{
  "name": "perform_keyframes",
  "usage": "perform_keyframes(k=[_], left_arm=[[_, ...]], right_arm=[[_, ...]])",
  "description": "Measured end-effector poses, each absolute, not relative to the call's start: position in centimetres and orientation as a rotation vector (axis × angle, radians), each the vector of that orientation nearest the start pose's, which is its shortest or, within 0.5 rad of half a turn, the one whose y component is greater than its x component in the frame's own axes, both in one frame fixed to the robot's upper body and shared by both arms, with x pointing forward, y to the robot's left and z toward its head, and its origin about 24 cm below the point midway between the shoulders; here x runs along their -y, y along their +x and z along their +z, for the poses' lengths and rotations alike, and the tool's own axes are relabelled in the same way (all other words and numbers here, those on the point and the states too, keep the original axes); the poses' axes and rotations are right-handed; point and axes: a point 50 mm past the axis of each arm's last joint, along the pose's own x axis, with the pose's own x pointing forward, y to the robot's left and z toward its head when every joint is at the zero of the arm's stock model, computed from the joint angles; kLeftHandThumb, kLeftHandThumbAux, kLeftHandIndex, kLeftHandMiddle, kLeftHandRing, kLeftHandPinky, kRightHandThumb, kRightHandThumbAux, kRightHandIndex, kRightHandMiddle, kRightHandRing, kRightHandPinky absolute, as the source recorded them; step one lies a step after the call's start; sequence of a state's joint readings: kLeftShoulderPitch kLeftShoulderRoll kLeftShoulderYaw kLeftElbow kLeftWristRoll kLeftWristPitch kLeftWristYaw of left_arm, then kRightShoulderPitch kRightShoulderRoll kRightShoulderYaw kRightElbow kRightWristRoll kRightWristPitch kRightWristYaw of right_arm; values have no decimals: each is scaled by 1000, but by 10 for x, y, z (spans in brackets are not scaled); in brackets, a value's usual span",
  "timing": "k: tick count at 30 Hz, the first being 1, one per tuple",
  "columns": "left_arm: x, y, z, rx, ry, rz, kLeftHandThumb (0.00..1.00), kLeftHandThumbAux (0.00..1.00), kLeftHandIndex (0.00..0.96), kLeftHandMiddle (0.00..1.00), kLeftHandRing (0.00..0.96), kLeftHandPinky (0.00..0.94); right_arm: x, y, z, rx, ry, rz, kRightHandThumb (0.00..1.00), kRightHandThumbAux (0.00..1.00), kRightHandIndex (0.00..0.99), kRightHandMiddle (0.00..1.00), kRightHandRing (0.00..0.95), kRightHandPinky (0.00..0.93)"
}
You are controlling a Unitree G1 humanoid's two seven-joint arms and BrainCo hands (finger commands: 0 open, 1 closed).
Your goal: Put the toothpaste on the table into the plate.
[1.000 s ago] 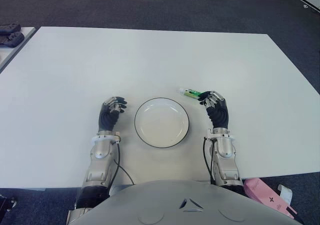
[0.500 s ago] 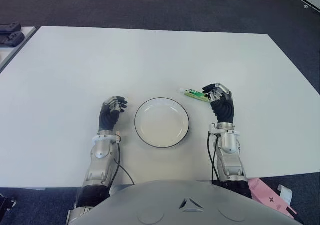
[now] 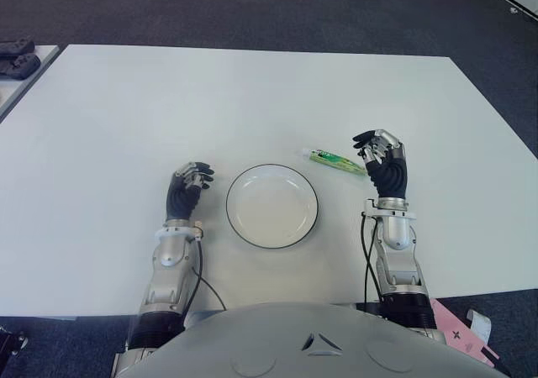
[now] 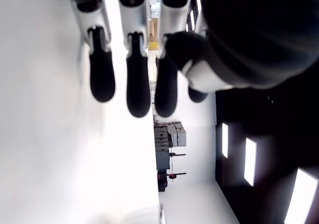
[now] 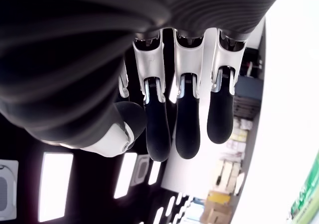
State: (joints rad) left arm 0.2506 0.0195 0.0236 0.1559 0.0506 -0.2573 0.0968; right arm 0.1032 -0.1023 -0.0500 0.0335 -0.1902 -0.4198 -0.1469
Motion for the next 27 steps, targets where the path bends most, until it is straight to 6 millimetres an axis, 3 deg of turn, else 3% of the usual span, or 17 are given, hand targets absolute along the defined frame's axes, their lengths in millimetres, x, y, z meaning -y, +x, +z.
perform_keyframes(k=[4, 9, 12, 16, 21, 27], left_arm=[[-177, 188, -22, -140, 86, 168, 837, 678, 421, 467, 503, 490], [-177, 188, -22, -140, 88, 167, 837, 677, 422, 466, 501, 487], [-176, 188, -22, -140, 86, 168, 837, 677, 423, 466, 499, 487], [-176, 188, -22, -139, 86, 168, 837, 677, 422, 466, 499, 488], [-175, 188, -22, -144, 80, 172, 837, 678, 420, 467, 502, 491], [-174, 188, -21, -142, 76, 174, 837, 678, 421, 466, 502, 491]], right_arm=[[183, 229, 57, 303, -310, -121, 704, 727, 419, 448, 465, 471], [185, 237, 64, 298, -422, -47, 694, 726, 406, 281, 270, 267], [188, 246, 66, 268, -531, 19, 557, 665, 216, 180, 165, 153], [198, 254, 67, 216, -650, 72, 498, 599, 91, 91, 74, 60], [198, 259, 66, 172, -751, 150, 498, 509, 17, 19, 14, 19], [198, 269, 61, 113, -866, 224, 520, 417, 1, 1, 1, 1]])
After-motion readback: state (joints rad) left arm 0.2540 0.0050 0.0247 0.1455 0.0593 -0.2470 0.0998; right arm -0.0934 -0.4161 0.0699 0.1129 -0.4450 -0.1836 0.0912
